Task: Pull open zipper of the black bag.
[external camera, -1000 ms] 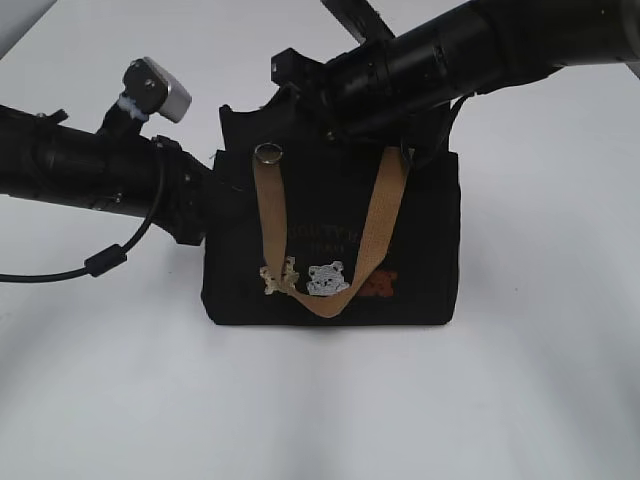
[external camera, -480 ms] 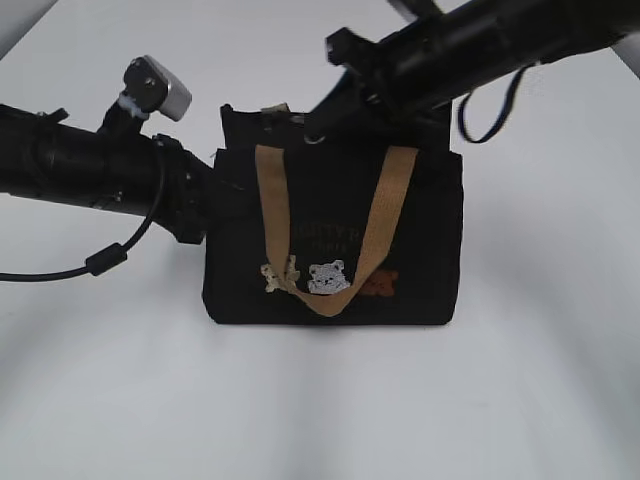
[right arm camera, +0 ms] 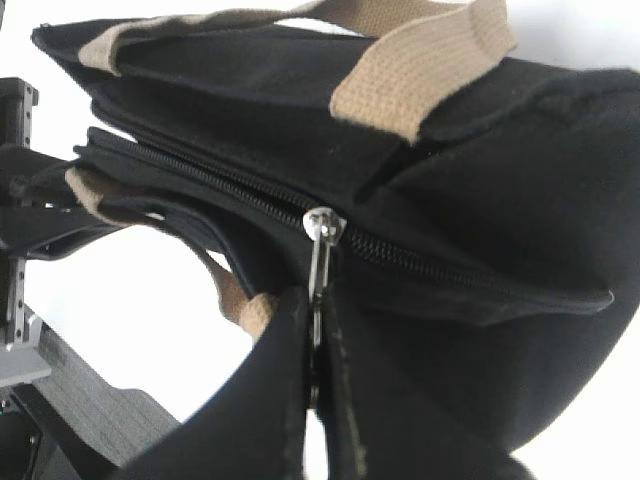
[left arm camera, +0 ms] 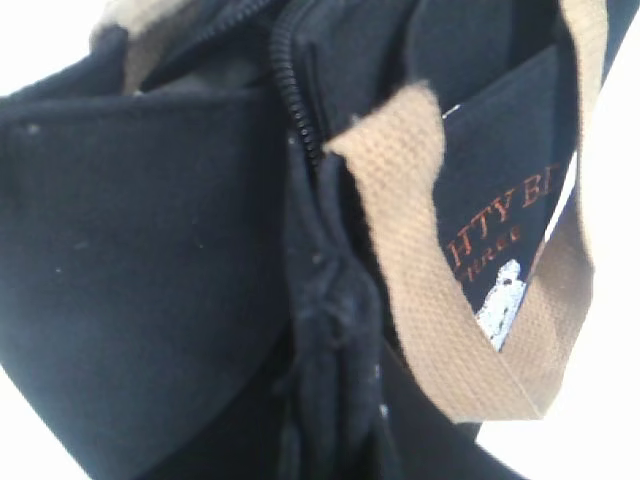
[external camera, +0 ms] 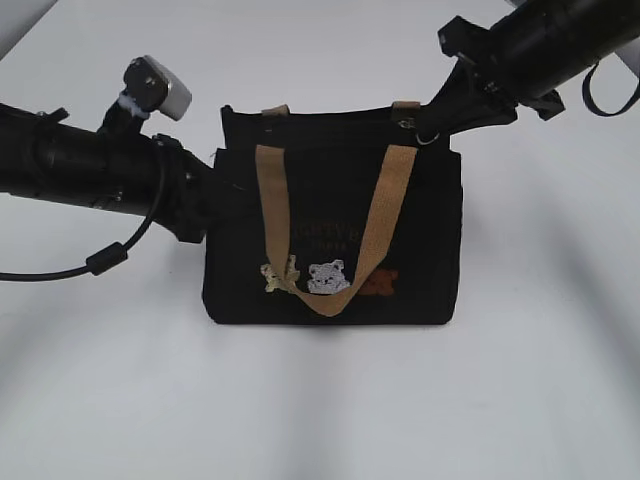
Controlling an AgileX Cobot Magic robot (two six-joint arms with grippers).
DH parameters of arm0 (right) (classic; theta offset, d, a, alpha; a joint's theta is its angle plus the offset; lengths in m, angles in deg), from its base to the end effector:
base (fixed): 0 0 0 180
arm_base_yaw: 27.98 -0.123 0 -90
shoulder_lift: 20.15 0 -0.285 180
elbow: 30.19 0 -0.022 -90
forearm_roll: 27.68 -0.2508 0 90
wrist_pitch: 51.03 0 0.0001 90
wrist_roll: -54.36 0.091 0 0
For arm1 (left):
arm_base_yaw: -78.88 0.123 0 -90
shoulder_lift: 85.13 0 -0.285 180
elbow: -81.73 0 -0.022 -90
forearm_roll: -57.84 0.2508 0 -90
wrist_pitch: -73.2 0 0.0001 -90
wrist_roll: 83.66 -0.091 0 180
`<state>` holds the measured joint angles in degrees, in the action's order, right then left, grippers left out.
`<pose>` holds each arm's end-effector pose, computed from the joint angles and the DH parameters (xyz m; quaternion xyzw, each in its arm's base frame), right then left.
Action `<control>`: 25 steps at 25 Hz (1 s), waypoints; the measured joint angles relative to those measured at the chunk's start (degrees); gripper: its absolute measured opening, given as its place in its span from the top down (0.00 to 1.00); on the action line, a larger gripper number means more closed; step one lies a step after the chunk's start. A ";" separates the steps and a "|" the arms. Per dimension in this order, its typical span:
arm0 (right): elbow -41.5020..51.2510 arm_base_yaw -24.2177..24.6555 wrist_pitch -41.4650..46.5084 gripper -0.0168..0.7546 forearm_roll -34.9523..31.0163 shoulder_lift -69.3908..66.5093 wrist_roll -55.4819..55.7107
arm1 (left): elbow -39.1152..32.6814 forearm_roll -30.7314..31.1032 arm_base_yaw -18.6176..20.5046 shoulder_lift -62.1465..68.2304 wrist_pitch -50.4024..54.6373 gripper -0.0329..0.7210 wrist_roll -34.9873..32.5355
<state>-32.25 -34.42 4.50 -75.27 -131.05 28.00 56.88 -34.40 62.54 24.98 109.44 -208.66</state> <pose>0.3698 0.0975 0.2646 -0.0823 0.9207 0.3336 0.1849 0.3153 -0.1485 0.1786 0.4711 0.7449 -0.2305 0.4124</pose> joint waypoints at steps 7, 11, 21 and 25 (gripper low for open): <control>0.00 -0.31 6.71 0.60 5.45 3.53 1.83 | 0.00 8.90 0.00 -1.24 -0.82 0.54 24.85; 0.00 -0.33 12.04 0.47 12.90 7.98 7.19 | 0.00 24.56 0.00 -4.99 -0.54 0.45 52.13; 25.80 -0.57 13.22 0.50 35.92 38.42 16.91 | -7.57 60.17 0.00 -29.21 4.29 0.59 97.93; 38.59 -0.57 9.86 0.50 36.81 58.11 15.96 | -13.47 72.49 0.00 -47.06 7.74 0.59 113.18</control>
<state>6.34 -34.99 14.37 -38.46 -72.94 43.96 43.41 38.08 62.54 -22.08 117.17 -95.49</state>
